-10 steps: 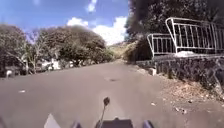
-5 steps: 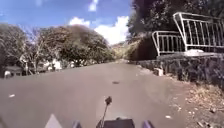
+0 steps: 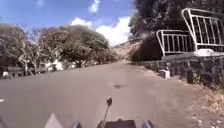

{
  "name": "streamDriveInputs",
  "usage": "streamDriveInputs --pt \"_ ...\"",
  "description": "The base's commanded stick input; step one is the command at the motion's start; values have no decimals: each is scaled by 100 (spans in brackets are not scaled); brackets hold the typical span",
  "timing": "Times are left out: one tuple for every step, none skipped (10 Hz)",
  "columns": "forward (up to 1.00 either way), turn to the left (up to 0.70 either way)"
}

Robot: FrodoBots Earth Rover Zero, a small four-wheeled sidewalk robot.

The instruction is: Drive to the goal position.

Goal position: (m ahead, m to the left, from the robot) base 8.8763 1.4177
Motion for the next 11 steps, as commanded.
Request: streamDriveInputs --pt "70 -11" --pt "70 -5" --pt "70 -3" --pt "70 0" --pt "70 0" --pt "70 0" --pt "70 0" --pt "70 0" --pt "70 0" --pt "70 0" --pt "70 0"
